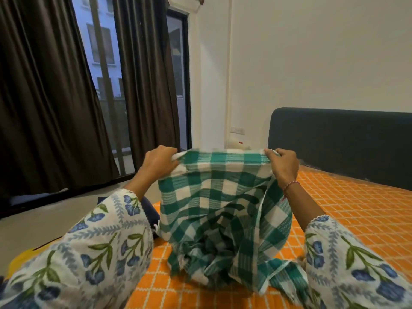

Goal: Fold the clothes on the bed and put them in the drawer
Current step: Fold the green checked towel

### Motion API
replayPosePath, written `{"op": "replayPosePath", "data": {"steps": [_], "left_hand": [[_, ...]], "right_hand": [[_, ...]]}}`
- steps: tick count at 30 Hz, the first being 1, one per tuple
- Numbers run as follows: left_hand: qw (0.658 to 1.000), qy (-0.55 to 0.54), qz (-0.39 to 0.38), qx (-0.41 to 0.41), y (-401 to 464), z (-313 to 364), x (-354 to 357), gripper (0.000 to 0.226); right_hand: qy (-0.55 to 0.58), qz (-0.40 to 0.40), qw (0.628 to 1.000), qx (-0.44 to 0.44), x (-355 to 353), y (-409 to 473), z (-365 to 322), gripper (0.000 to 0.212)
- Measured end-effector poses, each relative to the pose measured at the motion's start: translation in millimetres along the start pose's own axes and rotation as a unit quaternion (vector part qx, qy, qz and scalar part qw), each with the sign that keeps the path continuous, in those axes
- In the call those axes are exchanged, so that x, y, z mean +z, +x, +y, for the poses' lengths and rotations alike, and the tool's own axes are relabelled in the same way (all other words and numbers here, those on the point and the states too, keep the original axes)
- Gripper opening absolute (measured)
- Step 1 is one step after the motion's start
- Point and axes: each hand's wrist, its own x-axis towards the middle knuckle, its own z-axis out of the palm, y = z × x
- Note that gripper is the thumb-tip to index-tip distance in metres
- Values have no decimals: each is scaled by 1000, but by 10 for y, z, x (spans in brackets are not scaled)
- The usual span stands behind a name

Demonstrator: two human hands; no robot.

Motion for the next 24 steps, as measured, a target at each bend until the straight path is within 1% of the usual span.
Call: {"op": "replayPosePath", "data": {"steps": [3, 5, 6, 8, 10, 11, 13, 15, 16, 19, 21, 24], "left_hand": [[998, 46, 37, -34, -52, -129, 72, 20], [995, 45, 24, -80, -70, -205, 109, 23], [993, 12, 4, -114, -76, -232, 110, 25], [976, -123, -59, -172, -44, -279, 109, 26], [947, -234, -102, -197, -18, -306, 116, 27], [940, -255, -107, -199, -19, -315, 136, 29], [951, -226, -100, -183, -68, -341, 176, 28], [973, -148, -84, -159, -156, -350, 198, 20], [980, -110, -74, -146, -187, -359, 203, 20], [990, -7, -39, -133, -236, -416, 217, 36], [988, -8, -17, -154, -264, -460, 228, 46], [977, -77, 13, -199, -272, -464, 243, 51]], "right_hand": [[12, -2, 1000, 6, -8, -13, 31, 26], [26, 5, 999, 22, -9, -5, 39, 25], [31, 9, 999, 29, -15, 3, 49, 26], [37, 16, 998, 38, -10, 31, 76, 28], [42, 21, 998, 40, -4, 42, 89, 28], [44, 22, 998, 41, -7, 45, 92, 28], [41, 21, 998, 41, -1, 55, 105, 27], [31, 14, 999, 37, 5, 65, 112, 27], [27, 13, 999, 37, 5, 67, 114, 27], [19, 14, 999, 38, 10, 66, 122, 27], [19, 8, 999, 39, 34, 59, 128, 27], [29, 1, 999, 45, 76, 57, 122, 25]]}}
